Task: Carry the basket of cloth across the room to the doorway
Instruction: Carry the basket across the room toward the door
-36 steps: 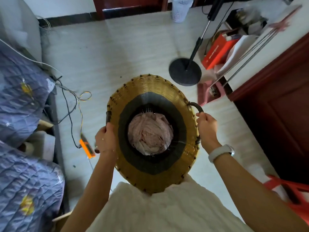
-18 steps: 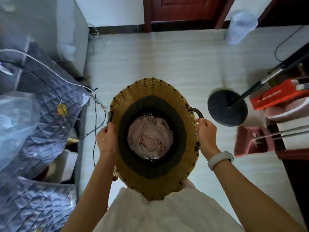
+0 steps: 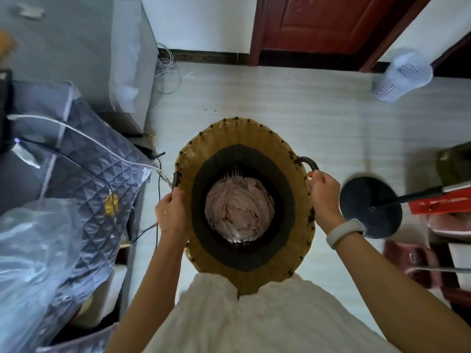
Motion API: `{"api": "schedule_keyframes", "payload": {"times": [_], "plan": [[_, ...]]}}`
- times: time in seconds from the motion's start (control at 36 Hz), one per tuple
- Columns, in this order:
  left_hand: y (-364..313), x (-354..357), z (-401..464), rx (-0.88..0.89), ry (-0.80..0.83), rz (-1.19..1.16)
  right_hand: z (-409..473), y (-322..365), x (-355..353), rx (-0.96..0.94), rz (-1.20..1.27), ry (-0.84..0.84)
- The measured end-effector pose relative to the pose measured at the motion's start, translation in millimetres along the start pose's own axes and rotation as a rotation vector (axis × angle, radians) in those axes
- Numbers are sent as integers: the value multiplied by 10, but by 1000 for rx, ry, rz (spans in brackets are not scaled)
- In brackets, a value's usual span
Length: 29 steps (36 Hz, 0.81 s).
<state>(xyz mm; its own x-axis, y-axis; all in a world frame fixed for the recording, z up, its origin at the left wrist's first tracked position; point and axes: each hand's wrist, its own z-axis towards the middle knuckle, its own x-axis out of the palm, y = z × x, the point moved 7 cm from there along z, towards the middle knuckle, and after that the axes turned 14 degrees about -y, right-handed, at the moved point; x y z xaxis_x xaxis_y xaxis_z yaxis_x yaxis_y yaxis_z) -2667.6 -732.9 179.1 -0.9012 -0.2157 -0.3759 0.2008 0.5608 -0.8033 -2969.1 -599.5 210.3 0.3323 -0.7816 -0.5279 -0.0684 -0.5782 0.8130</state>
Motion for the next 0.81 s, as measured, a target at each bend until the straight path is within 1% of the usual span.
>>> {"api": "schedule_keyframes", "payload": {"times": [0.08, 0.17, 0.28, 0.44, 0.53, 0.69, 0.81], "plan": [[-266, 94, 386, -14, 29, 13, 47, 276, 302, 6, 1, -25], [-550, 182, 763, -27, 23, 10, 106, 578, 604, 9, 21, -31], [-931, 328, 1151, 20, 25, 28, 224, 892, 931, 31, 65, -43], [-1395, 702, 1646, 58, 50, 11, 546, 1238, 1408, 48, 68, -40], [-1610, 932, 1839, 81, 50, 18, 790, 1381, 1660, 69, 79, -32], [-2067, 1504, 2273, 103, -16, 36, 1517, 1745, 2214, 85, 119, -10], [-2468, 1937, 2513, 83, -36, 4, 2039, 2093, 2610, 89, 117, 31]]}}
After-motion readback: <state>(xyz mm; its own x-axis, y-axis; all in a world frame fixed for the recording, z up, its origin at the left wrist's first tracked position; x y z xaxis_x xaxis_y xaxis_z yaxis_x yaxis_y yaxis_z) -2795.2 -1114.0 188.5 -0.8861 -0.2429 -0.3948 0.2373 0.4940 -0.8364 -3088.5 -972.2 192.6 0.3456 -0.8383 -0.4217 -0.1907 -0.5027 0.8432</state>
